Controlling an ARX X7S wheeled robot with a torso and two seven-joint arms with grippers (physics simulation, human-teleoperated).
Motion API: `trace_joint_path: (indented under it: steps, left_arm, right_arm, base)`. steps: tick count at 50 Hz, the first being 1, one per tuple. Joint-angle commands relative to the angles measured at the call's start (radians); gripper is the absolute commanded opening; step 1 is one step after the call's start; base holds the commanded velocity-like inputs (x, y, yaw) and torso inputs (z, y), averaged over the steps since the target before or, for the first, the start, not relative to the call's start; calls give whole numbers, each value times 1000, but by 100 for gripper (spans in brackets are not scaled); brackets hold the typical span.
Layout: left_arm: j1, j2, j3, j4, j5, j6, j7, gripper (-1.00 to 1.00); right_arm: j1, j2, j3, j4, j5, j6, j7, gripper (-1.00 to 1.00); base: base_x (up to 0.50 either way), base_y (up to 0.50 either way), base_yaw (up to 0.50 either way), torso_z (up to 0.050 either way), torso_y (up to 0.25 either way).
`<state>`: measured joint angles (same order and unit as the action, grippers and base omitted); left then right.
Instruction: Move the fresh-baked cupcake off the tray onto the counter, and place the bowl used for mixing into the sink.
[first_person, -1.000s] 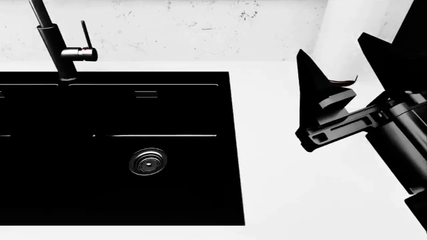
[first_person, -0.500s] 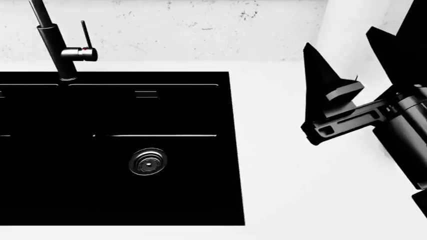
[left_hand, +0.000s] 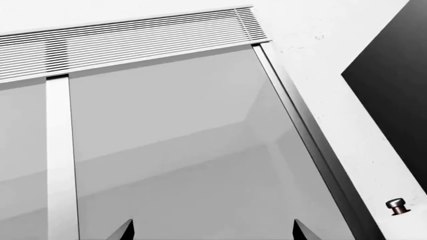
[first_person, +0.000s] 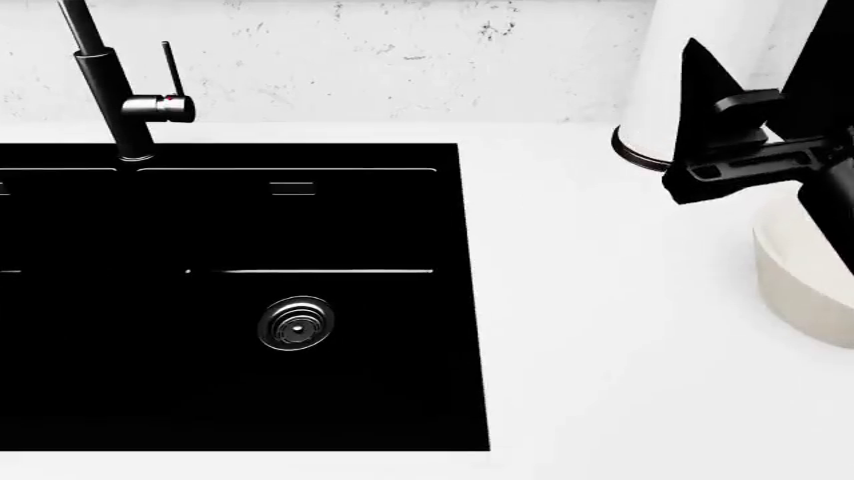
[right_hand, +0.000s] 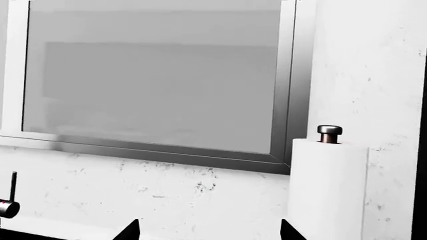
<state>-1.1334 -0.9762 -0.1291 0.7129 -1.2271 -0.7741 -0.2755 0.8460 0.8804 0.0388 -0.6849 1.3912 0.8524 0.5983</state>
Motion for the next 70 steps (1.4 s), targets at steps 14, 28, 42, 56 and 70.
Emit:
trace_joint_path:
  steps: [14,28,42,56,70]
  left_arm:
    - [24,-11,-12,10,-7,3,-5,100]
    - [35,-13,-17,6,0,9,-2,100]
    - [15,-17,-5,1,-6,2,-5,100]
    - [34,-20,-11,3,-1,7,-2,100]
    - [50,-27,-21,6,0,11,0,100]
  right_arm:
    - [149,41,-105,254,-170,73,-48,100]
    - [243,55,-175,375,-255,113,-72,100]
    - [312,81,-224,476,-319,155,-83,100]
    - [393,102,-280,517,-304,259,-117,100]
    - [521,110,-368,565,-295,399,-172,100]
  base:
    - [0,0,0,0,0]
    - [0,0,0,0,0]
    - [0,0,0,0,0]
    - [0,0,0,0,0]
    - [0,0,0,0,0]
